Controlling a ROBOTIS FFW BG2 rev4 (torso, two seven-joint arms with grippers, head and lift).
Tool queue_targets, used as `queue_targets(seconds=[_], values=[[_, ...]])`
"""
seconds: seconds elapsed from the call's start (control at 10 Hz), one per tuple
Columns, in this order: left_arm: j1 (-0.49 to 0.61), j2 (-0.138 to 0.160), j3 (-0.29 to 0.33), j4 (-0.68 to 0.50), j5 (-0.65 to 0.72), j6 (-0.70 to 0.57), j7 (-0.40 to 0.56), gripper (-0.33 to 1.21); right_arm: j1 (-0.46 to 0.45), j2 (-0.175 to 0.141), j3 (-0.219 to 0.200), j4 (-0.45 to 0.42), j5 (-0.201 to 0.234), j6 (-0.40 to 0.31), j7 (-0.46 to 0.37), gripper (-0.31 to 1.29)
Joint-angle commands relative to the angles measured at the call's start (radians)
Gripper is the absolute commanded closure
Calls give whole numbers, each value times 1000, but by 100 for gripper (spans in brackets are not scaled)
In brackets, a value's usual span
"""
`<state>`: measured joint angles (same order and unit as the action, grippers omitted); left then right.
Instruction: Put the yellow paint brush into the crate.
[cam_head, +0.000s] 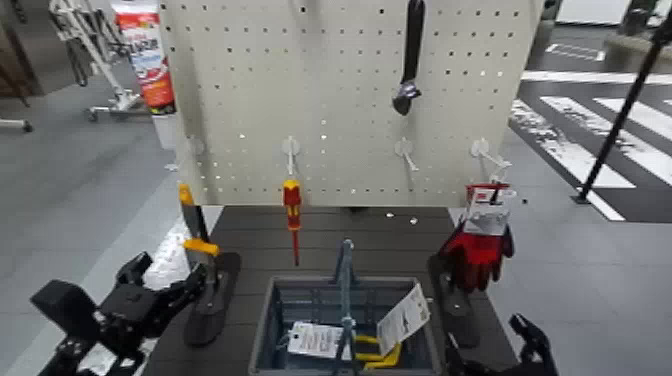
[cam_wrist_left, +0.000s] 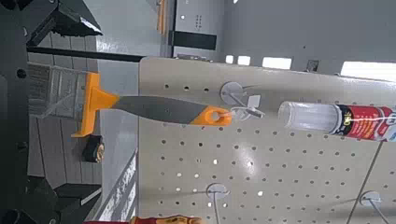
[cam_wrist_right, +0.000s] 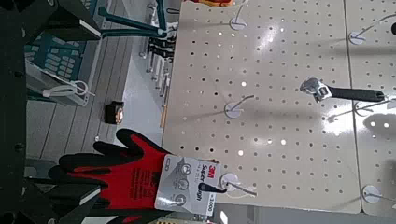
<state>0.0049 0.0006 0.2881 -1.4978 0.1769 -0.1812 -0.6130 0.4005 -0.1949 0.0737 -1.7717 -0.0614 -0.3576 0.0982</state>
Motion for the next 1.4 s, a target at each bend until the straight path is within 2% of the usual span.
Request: queue_targets(seconds=[0.1,0.5,1.2,1.4], values=[[-57,21,11,51,15,12,-33,12,-5,-1,3,2,0,2,0,15],[-137,50,11,140,47,3,-71,12,-22,-3,14,14,-3,2,9,15],[-289,70,-49,367,79,-43,-157,13,-34,-5,23,26,-14,2,15,15],[-315,79,-61,393,78,-35,-186,13,-37,-5,26,29,-15,0,15,15]])
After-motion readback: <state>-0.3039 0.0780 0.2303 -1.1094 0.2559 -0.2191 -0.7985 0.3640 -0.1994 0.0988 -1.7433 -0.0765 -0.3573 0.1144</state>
